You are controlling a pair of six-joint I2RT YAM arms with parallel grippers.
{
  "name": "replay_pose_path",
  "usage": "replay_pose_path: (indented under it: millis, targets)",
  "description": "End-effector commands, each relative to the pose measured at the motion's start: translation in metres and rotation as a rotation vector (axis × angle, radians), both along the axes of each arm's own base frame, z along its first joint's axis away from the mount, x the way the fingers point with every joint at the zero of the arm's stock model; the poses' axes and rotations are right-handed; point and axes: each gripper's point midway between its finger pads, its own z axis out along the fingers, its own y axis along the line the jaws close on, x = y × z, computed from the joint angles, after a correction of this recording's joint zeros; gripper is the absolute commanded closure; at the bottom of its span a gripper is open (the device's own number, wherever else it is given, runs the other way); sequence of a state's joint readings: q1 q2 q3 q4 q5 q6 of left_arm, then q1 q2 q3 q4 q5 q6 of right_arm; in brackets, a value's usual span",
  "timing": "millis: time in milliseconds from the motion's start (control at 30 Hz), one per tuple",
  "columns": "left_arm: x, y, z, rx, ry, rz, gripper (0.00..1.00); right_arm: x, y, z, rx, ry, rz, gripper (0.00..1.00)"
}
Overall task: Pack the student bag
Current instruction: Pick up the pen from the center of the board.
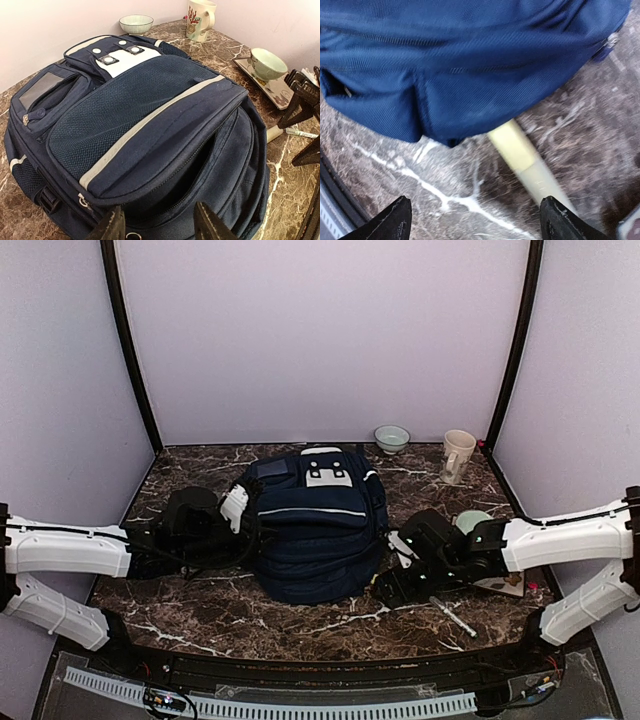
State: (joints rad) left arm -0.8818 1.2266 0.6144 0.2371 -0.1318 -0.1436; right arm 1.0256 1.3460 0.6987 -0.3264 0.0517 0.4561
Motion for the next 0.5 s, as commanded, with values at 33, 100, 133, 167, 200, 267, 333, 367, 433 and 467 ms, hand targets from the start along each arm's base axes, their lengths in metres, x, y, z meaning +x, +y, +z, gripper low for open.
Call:
replay_pose_path:
  millis: [33, 100, 133, 167, 200, 267, 333, 367, 433, 467]
  targets:
    - [0.002, 0.008, 0.009, -0.026, -0.029, 0.028, 0.51, 0.041, -0.020, 0.013, -0.109, -0.143, -0.143, 0.09]
    - [0.001, 0.007, 0.008, -0.025, -0.027, 0.027, 0.51, 0.049, -0.022, 0.000, -0.163, -0.145, -0.179, 0.09]
    - [0.001, 0.007, 0.008, -0.024, -0.027, 0.027, 0.51, 0.051, -0.023, -0.008, -0.178, -0.137, -0.186, 0.09]
    - [0.001, 0.007, 0.007, -0.022, -0.025, 0.026, 0.51, 0.052, -0.023, -0.018, -0.187, -0.122, -0.188, 0.09]
    - [0.001, 0.007, 0.007, -0.021, -0.024, 0.025, 0.51, 0.053, -0.024, -0.027, -0.194, -0.104, -0.192, 0.09]
    - [0.001, 0.008, 0.006, -0.017, -0.023, 0.025, 0.51, 0.049, -0.027, -0.045, -0.202, -0.058, -0.186, 0.08]
    - [0.000, 0.009, 0.006, -0.016, -0.023, 0.028, 0.51, 0.042, -0.022, -0.050, -0.169, -0.020, -0.169, 0.09]
    - [0.000, 0.010, 0.005, -0.015, -0.022, 0.029, 0.51, 0.037, -0.016, -0.049, -0.130, 0.000, -0.148, 0.09]
    - [0.000, 0.011, 0.005, -0.018, -0.023, 0.033, 0.51, 0.025, -0.005, -0.044, -0.043, 0.040, -0.108, 0.11]
    - [0.000, 0.011, 0.004, -0.018, -0.022, 0.033, 0.51, 0.020, -0.002, -0.040, -0.010, 0.057, -0.099, 0.15]
